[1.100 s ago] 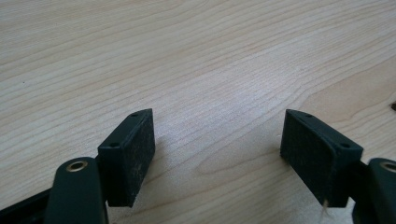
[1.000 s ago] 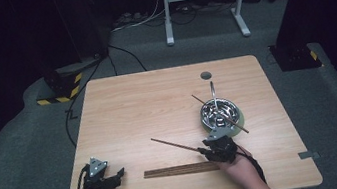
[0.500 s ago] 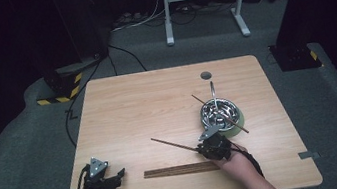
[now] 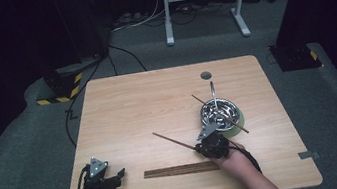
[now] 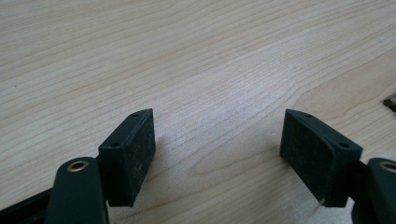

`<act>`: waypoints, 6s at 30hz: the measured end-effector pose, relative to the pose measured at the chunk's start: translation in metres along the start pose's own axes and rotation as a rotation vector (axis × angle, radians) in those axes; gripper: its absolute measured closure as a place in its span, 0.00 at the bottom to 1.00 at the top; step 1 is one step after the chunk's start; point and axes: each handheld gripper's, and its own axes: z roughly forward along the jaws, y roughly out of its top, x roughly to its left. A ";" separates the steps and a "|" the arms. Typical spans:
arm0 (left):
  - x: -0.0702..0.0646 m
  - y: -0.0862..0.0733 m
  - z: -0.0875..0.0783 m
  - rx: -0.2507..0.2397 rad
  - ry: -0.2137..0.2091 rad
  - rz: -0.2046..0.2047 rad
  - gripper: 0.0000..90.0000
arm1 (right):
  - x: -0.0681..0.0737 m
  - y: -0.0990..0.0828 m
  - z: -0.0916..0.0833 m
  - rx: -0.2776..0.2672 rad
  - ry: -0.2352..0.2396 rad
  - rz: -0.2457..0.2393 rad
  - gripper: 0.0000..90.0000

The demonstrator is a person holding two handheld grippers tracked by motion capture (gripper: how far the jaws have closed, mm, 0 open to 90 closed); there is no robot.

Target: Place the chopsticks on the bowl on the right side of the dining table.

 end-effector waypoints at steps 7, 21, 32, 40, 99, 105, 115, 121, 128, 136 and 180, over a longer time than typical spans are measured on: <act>0.000 0.000 0.000 0.000 0.000 0.000 0.29 | 0.002 0.007 -0.003 -0.016 -0.039 -0.031 0.93; 0.000 0.000 0.000 0.002 0.000 0.002 0.29 | -0.010 0.006 -0.053 -0.111 -0.119 0.000 0.93; 0.000 0.000 0.000 0.002 0.000 0.002 0.29 | -0.034 -0.007 -0.081 -0.138 -0.220 0.050 0.93; 0.000 0.000 0.000 0.001 0.001 0.001 0.29 | -0.054 -0.021 -0.083 -0.128 -0.266 0.103 0.93; 0.000 0.000 0.000 -0.001 -0.001 0.001 0.30 | -0.099 -0.002 -0.054 -0.046 -0.259 0.204 0.83; 0.000 0.000 0.000 -0.001 0.000 0.001 0.30 | -0.099 -0.003 -0.053 -0.040 -0.243 0.171 0.86; 0.000 0.000 0.000 -0.003 0.001 -0.001 0.30 | -0.089 -0.001 -0.053 -0.034 -0.198 0.123 0.86; 0.000 0.000 0.000 -0.005 0.001 -0.004 0.30 | -0.081 -0.001 -0.053 -0.043 -0.190 0.093 0.86; 0.000 0.000 0.000 -0.003 0.002 -0.005 0.30 | -0.081 -0.004 -0.054 -0.050 -0.181 0.099 0.86; 0.000 0.000 0.000 -0.002 0.004 -0.006 0.30 | -0.080 -0.007 -0.055 -0.060 -0.174 0.098 0.84; -0.007 0.037 0.009 -0.017 -0.003 -0.018 0.51 | -0.028 -0.084 -0.071 -0.344 -0.407 0.317 0.95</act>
